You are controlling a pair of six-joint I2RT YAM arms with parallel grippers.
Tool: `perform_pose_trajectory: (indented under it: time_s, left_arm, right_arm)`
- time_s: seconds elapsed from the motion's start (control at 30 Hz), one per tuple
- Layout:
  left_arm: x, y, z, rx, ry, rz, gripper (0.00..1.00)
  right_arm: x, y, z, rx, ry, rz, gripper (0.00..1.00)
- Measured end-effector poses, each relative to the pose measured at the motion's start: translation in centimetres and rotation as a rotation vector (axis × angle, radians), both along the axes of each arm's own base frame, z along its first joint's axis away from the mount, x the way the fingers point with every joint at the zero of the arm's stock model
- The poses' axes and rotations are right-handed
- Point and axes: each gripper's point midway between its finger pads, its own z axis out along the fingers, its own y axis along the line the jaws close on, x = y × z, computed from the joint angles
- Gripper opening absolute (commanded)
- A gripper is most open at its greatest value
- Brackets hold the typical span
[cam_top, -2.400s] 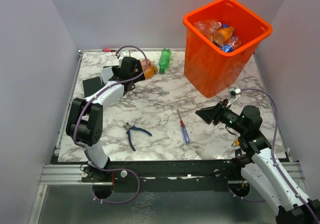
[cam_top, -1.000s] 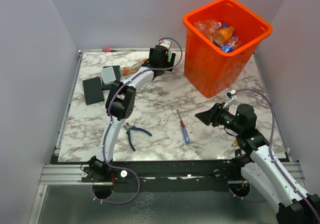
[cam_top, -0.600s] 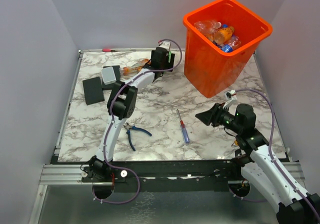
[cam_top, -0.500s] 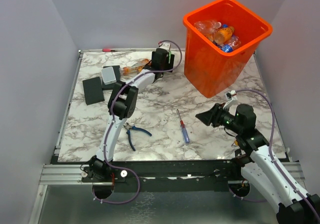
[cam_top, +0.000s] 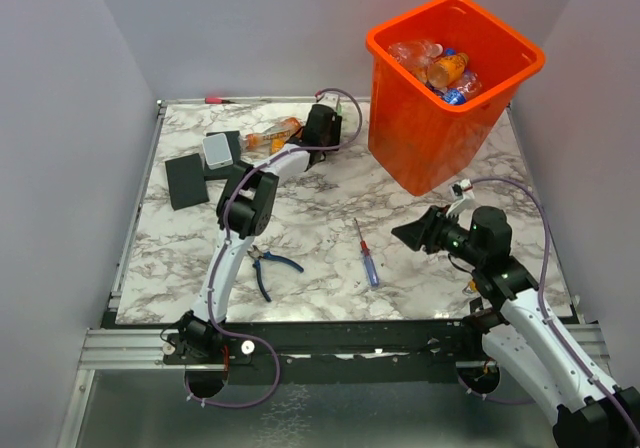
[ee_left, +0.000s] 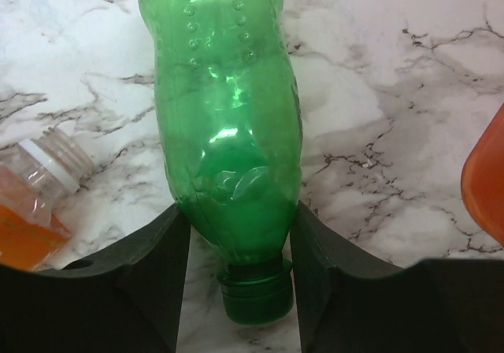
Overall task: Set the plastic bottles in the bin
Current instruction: Pick up the plastic bottle from the corner of the board, then place the plastic bottle in the trash bin.
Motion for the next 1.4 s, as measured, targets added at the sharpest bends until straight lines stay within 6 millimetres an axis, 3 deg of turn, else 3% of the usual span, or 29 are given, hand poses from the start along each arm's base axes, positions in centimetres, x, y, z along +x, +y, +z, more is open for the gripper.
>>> perform_pose_trajectory:
  time_s: [0.13,0.2,0.27,0.37,0.43,0.53,0.63,0.67,0.77,0.87,0.93,1.0,1.2,1.4]
  left_arm:
    - [-1.2,0.6,0.7,0.000,0.002,0.001,0.23]
    - [-2.1,1.1,2.1,-0.008,-0.006,0.004,0.22]
    - [-3.0,1.6,5.2,-0.034,-0.047,0.010,0.21]
    - [-4.5,2.4,12.0,-0.098,-0.152,0.024,0.20]
    - [-6.0,3.1,18.5,-0.158,-0.259,0.027,0.19]
    - [-9.0,4.4,26.6,-0.232,-0.403,0.021,0.19]
    - [-14.0,5.9,32.1,-0.269,-0.514,-0.010,0.19]
    - [-15.5,6.3,32.7,-0.268,-0.530,-0.024,0.19]
    - [-21.1,6.8,32.8,-0.221,-0.569,-0.128,0.21]
    - [-25.9,6.3,29.7,-0.125,-0.557,-0.273,0.19]
    - [-30.1,6.2,26.8,-0.060,-0.548,-0.400,0.18]
    - [-33.0,6.4,25.4,-0.016,-0.573,-0.484,0.14]
    - [-36.9,9.3,24.4,0.150,-0.744,-0.560,0.02]
    - [-38.4,9.8,21.6,0.410,-0.866,-0.676,0.00]
  right_arm:
    - [0.0,0.0,0.6,0.005,-0.018,-0.001,0.50]
    - [0.0,-0.1,0.9,0.008,-0.028,-0.002,0.50]
    - [-0.2,-0.1,1.3,0.013,-0.044,-0.003,0.50]
    - [-0.3,-0.1,2.2,0.024,-0.065,-0.004,0.50]
    - [-0.4,-0.1,2.5,0.035,-0.071,-0.005,0.50]
    - [-0.6,-0.1,2.8,0.053,-0.068,-0.007,0.50]
    - [-0.6,0.0,2.9,0.063,-0.060,-0.005,0.50]
    - [-0.6,0.1,3.0,0.063,-0.060,-0.005,0.50]
    - [-0.4,0.2,3.7,0.068,-0.065,0.002,0.50]
    - [-0.1,0.5,5.2,0.083,-0.080,0.013,0.50]
    - [0.0,0.8,6.4,0.100,-0.095,0.020,0.51]
    - [0.1,1.1,7.9,0.125,-0.109,0.031,0.54]
    - [-0.3,3.0,12.3,0.232,-0.119,0.135,0.68]
    - [-0.3,5.0,14.0,0.274,-0.058,0.277,0.79]
